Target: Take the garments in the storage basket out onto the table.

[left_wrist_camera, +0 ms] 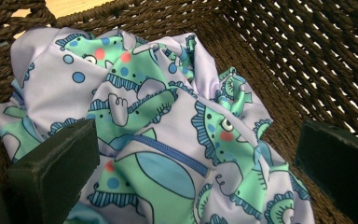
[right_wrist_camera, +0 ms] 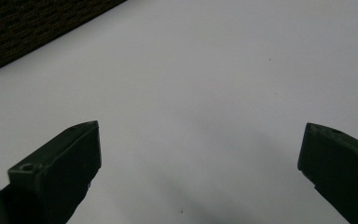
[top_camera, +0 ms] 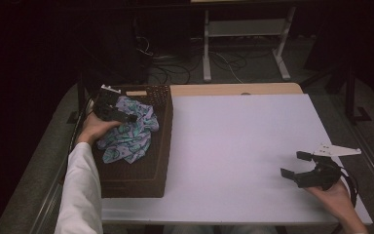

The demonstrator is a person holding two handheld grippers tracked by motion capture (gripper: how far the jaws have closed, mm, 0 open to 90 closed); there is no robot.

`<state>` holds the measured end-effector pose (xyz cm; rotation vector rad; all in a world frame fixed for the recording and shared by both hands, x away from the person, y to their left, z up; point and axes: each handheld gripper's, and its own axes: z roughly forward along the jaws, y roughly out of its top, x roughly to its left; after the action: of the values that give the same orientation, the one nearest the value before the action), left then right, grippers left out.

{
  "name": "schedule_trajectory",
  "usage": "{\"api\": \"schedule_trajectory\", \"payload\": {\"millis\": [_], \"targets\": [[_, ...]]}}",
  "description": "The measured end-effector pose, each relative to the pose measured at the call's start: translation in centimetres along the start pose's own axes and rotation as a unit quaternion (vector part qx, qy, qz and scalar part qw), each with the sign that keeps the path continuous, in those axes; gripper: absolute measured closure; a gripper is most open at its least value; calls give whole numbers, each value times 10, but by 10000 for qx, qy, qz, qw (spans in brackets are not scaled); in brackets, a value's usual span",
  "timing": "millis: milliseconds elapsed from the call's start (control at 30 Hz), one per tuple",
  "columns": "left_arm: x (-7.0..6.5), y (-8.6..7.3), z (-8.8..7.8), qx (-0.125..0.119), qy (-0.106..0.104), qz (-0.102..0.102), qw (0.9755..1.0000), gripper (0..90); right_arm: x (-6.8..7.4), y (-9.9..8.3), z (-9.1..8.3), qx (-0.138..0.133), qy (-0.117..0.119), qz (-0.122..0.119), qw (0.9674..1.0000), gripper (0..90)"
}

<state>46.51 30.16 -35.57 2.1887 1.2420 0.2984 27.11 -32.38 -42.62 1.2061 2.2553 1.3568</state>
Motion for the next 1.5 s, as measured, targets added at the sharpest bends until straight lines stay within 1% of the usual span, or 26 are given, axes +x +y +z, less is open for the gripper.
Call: {"api": "schedule_trajectory", "payload": {"millis": [133,233,300,367,433,467,567,633,733,800,900,1033,1067,1167,1233,1267,1300,1333,1400,1500], "targets": [[3,2,7,147,0,-4,9999,0,2,0,1,52,8,-32,10000,0],[4,3,9,178,-10,-34,9998,0,3,0,1,100,23,10,9999,0],[5,2,14,213,-34,-65,9997,0,3,0,1,104,25,12,9999,0],[7,0,18,334,-62,-123,9993,0,2,-1,1,98,30,-13,9999,0],[8,-2,22,439,-44,-95,9990,0,2,-1,1,91,31,-15,10000,0],[9,-3,23,468,-57,-123,9988,0,2,-1,1,82,29,-26,10000,0],[11,-6,28,520,-79,-154,9985,0,3,-1,2,110,33,-28,9999,0],[11,-7,30,513,-81,-145,9985,0,3,-1,2,131,21,-45,9999,0],[11,-8,34,532,-96,-85,9985,0,4,-1,1,145,10,-43,9999,0],[12,-9,35,562,-92,-125,9983,0,4,-1,1,171,9,-31,9998,0],[14,-11,38,729,-79,-149,9972,0,4,-1,3,189,10,-50,9998,0],[16,-15,42,932,-123,-277,9952,0,4,-2,3,203,21,-62,9998,0],[16,-15,42,958,-153,-287,9949,0,4,-2,3,202,29,-69,9998,0],[14,-16,44,1034,-141,-239,9943,3,4,-1,4,245,57,-41,9997,0],[14,-16,45,1095,-95,-201,9937,54,4,-1,5,247,54,-59,9997,0],[15,-16,45,1121,-65,-215,9934,98,4,-1,5,255,52,-74,9996,0],[15,-17,46,1156,-91,-258,9929,132,4,-1,5,259,56,-68,9996,0],[16,-17,46,1172,-122,-293,9926,137,4,-1,6,270,67,-73,9996,0],[16,-18,46,1186,-130,-265,9925,179,4,-1,6,287,73,-89,9995,0],[16,-18,45,1198,-22,-195,9926,279,4,-1,6,295,72,-76,9995,0]]}}
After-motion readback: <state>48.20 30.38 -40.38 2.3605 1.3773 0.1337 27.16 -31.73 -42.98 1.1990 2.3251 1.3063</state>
